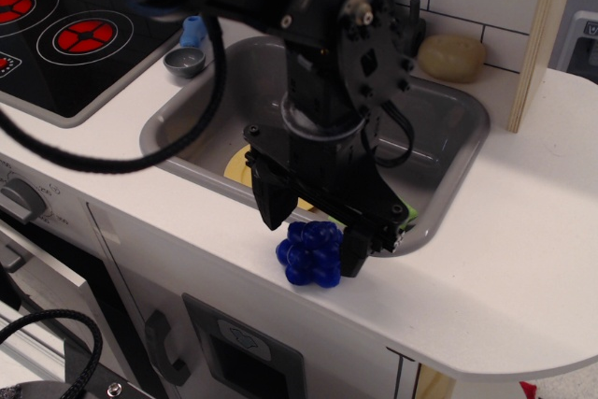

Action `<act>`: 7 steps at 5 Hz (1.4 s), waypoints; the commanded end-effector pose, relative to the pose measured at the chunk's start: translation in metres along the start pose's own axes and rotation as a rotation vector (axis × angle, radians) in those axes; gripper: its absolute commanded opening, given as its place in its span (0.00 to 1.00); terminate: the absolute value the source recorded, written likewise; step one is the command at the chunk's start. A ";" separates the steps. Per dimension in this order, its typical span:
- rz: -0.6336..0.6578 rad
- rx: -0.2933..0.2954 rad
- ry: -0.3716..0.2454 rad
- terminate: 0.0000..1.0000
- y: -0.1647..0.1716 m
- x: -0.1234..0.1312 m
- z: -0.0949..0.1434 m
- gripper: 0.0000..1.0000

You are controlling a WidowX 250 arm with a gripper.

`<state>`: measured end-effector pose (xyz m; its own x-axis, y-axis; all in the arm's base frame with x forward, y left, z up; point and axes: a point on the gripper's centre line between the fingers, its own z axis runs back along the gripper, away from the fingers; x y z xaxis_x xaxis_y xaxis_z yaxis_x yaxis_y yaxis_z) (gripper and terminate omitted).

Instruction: Put blueberries on plate sink

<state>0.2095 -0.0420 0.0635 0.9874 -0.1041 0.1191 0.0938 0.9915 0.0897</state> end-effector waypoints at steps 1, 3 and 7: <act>0.006 0.006 -0.019 0.00 0.001 0.006 -0.007 1.00; 0.016 -0.008 -0.003 0.00 -0.002 0.003 -0.015 0.00; 0.150 -0.093 -0.033 0.00 0.013 0.032 0.038 0.00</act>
<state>0.2300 -0.0376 0.0923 0.9938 0.0481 0.0999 -0.0467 0.9988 -0.0164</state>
